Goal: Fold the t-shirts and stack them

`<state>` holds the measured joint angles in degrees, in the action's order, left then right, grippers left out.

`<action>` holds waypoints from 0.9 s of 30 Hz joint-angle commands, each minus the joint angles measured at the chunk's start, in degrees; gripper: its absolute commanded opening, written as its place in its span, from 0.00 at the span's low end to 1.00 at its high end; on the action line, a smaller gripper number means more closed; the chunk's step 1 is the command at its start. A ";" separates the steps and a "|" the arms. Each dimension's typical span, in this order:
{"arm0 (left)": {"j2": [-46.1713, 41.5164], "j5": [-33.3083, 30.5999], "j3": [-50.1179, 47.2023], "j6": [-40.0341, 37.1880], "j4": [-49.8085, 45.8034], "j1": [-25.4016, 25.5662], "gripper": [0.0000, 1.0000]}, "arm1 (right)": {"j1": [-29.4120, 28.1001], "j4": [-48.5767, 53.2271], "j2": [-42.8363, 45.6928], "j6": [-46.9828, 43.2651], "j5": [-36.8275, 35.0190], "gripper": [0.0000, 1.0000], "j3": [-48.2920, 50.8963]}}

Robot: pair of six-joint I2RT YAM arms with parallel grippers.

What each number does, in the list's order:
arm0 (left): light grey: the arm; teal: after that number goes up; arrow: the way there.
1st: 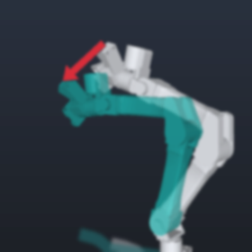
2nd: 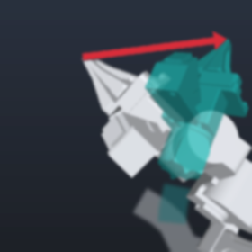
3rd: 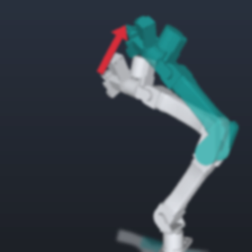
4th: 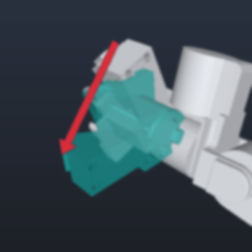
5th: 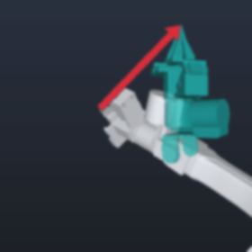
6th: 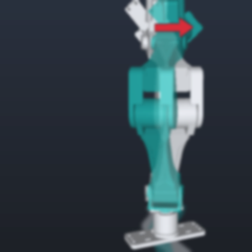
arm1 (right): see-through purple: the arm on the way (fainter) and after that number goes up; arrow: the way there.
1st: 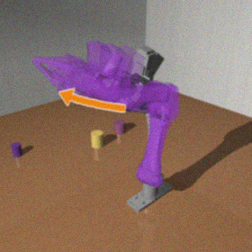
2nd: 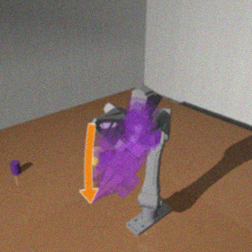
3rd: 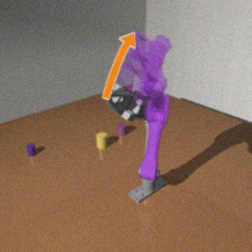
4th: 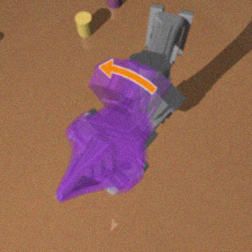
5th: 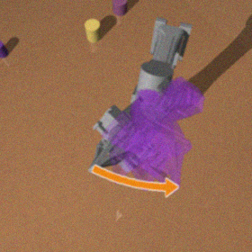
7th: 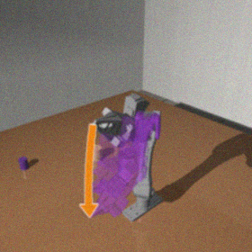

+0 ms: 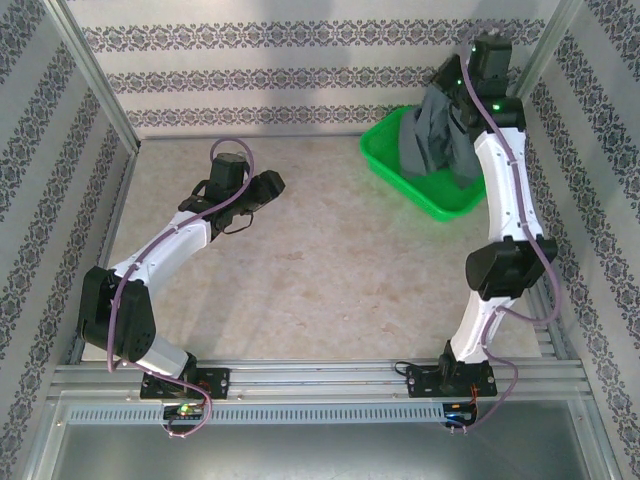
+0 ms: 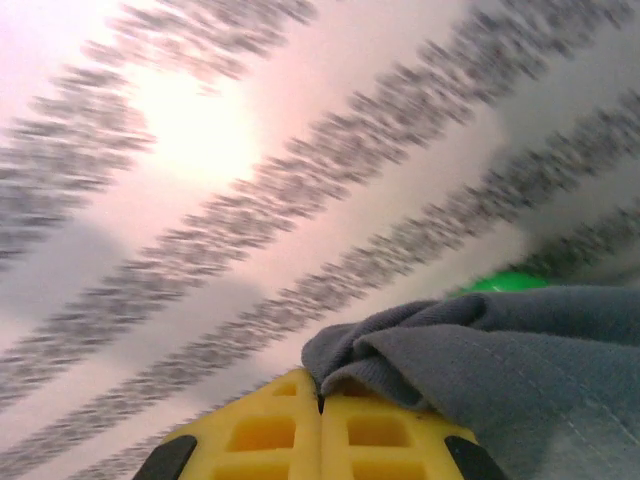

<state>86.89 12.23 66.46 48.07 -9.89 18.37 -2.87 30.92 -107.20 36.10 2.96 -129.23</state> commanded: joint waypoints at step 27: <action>-16.83 -21.09 -7.61 4.18 -20.79 -4.48 0.78 | -31.75 -3.88 23.71 -9.61 15.17 0.00 47.58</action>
<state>69.30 -9.80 61.12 50.59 -26.46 14.50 -34.65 24.82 -86.24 26.79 10.76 -90.91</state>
